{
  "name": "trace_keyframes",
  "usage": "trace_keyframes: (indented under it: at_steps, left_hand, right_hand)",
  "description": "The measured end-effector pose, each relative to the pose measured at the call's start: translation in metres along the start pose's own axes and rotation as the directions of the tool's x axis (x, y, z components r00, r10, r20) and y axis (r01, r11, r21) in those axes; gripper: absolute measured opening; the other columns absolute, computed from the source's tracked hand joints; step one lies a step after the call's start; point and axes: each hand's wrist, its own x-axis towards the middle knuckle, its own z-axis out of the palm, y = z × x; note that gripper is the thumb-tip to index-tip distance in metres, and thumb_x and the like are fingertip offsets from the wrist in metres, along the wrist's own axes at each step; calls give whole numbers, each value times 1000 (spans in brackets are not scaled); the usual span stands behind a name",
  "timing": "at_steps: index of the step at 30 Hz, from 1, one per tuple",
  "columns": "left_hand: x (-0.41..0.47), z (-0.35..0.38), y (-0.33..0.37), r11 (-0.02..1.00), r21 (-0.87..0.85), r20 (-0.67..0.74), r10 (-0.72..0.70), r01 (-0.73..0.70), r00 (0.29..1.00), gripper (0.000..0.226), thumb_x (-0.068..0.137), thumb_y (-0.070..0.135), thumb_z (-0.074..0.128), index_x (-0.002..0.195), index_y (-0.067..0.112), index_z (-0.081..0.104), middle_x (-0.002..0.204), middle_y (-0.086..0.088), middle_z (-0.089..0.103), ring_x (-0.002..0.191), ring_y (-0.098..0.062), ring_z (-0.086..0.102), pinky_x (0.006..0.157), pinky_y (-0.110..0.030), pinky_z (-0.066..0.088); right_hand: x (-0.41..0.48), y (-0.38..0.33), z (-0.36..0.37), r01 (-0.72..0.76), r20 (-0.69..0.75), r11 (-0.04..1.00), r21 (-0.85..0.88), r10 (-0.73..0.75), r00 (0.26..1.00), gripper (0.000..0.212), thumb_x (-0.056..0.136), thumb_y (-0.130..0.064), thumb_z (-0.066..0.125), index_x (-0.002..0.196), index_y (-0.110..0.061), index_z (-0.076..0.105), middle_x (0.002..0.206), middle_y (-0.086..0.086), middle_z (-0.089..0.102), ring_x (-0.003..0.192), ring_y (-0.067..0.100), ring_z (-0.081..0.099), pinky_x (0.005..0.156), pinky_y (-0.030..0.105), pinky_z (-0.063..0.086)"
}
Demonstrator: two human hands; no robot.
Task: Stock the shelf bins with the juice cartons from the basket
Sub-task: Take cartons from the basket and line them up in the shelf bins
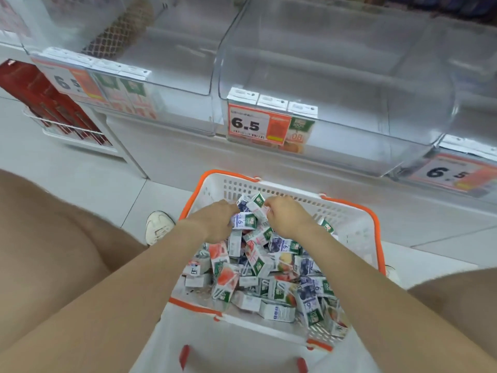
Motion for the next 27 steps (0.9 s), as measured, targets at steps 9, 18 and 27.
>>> trace_keyframes:
  at_steps: [9, 18, 27]
  left_hand:
    - [29, 35, 1, 1000, 1, -18, -21, 21, 1000, 55, 95, 11, 63, 147, 12, 43, 131, -11, 44, 121, -37, 56, 105, -52, 50]
    - [29, 47, 5, 998, 58, -116, 19, -12, 993, 38, 101, 12, 63, 136, 6, 48, 136, -15, 41, 123, -35, 49, 110, -45, 43]
    - [19, 44, 27, 994, 101, -138, -23, 38, 990, 52, 96, -3, 61, 142, 0, 38, 142, -21, 44, 119, -35, 62, 91, -37, 53]
  right_hand:
    - [22, -1, 24, 254, 109, 927, -277, -233, 966, 91, 87, 11, 61, 165, -13, 20, 169, 9, 24, 155, 32, 25, 121, 51, 32]
    - [15, 12, 18, 216, -21, 917, -336, -237, 971, 69, 70, 16, 73, 129, -12, 52, 125, 8, 39, 113, 29, 44, 86, 43, 56]
    - [-24, 41, -5, -28, -76, 999, -40, 25, 997, 47, 97, -45, 72, 129, -14, 56, 126, 6, 64, 113, 27, 63, 93, 40, 53]
